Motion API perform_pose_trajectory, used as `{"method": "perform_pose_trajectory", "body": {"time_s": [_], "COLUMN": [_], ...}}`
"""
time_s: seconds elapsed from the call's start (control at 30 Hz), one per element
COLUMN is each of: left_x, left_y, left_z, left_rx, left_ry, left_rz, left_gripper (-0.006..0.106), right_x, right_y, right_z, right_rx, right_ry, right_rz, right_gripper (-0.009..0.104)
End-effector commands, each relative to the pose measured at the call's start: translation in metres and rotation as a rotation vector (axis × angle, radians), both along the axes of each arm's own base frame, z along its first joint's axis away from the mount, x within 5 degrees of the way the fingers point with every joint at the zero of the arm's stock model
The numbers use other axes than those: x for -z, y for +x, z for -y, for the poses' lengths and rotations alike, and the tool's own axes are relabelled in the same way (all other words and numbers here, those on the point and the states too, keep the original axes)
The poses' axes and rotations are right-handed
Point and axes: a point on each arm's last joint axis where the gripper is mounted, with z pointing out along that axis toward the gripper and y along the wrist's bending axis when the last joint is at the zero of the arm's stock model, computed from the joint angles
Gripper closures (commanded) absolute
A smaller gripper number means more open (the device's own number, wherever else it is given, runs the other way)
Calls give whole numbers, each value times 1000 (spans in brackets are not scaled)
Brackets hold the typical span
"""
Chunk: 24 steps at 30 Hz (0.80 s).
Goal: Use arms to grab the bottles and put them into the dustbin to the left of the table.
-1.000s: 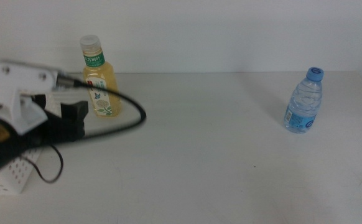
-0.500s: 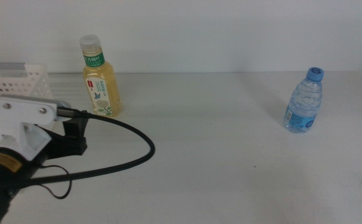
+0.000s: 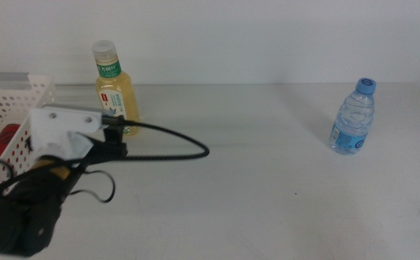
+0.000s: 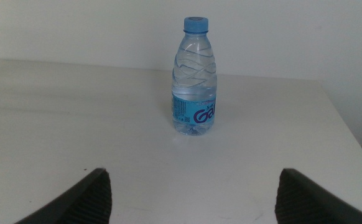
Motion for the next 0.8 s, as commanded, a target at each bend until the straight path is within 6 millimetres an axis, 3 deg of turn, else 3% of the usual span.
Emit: {"method": "perform_pose_trajectory", "body": {"time_s": [0.0, 0.37, 0.77], "left_x": [-18, -6, -1], "left_y": [17, 75, 109], "left_z": [4, 12, -5], "left_rx": [-7, -67, -17], "left_ry": [-38, -11, -15], "left_rz": [134, 155, 119], "left_gripper": [10, 10, 10], "right_x": [-11, -11, -11], "right_y": [-2, -2, -2], "right_z": [1, 1, 1], "right_rx": [5, 5, 5], "right_ry": [0, 0, 0], "right_rz": [112, 112, 112], "right_gripper": [25, 25, 25]}}
